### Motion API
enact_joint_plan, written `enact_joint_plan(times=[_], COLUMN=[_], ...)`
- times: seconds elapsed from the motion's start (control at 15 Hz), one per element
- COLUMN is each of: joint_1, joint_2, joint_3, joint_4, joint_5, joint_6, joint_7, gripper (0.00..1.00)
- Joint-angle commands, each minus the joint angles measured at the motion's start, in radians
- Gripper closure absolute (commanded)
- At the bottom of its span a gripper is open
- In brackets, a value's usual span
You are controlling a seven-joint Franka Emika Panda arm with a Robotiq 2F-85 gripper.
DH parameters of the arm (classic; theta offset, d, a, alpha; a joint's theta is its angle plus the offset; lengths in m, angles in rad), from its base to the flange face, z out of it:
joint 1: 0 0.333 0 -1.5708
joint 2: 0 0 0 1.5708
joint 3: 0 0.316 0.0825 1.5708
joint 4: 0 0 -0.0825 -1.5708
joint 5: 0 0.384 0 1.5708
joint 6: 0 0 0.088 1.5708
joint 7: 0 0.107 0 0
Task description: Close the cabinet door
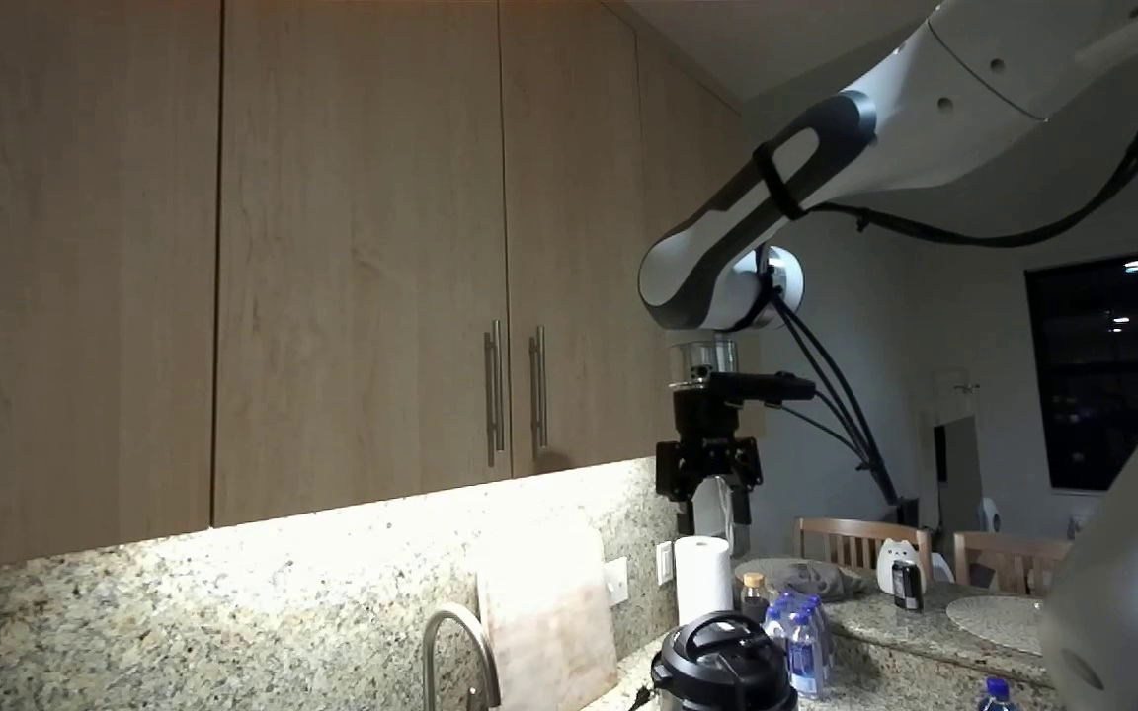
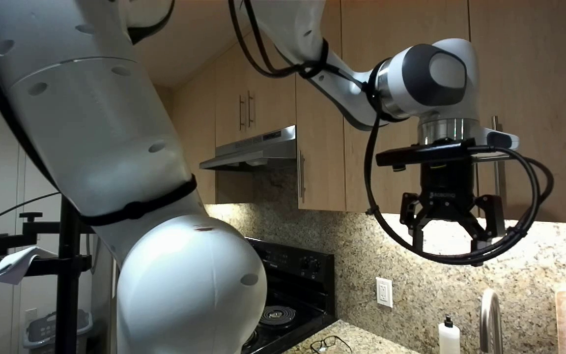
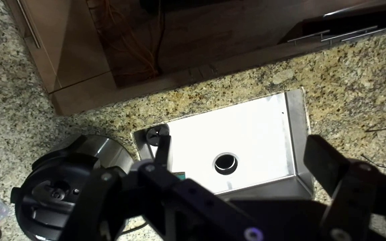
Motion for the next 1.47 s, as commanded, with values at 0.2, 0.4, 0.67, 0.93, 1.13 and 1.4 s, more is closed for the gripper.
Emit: enact_joint_plan(times=[0.2,0.4,0.67,0.93,1.13,1.4], joint_1=[0.011,0.011,0.005,0.01,0.01,0.01], joint_2=[-0.121,-0.141,-0.146,-0.124,-0.124,-0.124], joint_3=[0.0,0.0,0.002,-0.004,-0.004,-0.004], joint_4=[-0.111,-0.128,-0.127,-0.111,-0.111,-0.111], joint_5=[-0.03,-0.035,-0.044,-0.018,-0.018,-0.018], joint_6=[-0.002,-0.009,-0.02,-0.009,-0.009,-0.009], joint_7=[-0.091,-0.106,-0.097,-0.082,-0.082,-0.082], gripper=[0.0,0.0,0.0,0.0,0.0,0.0])
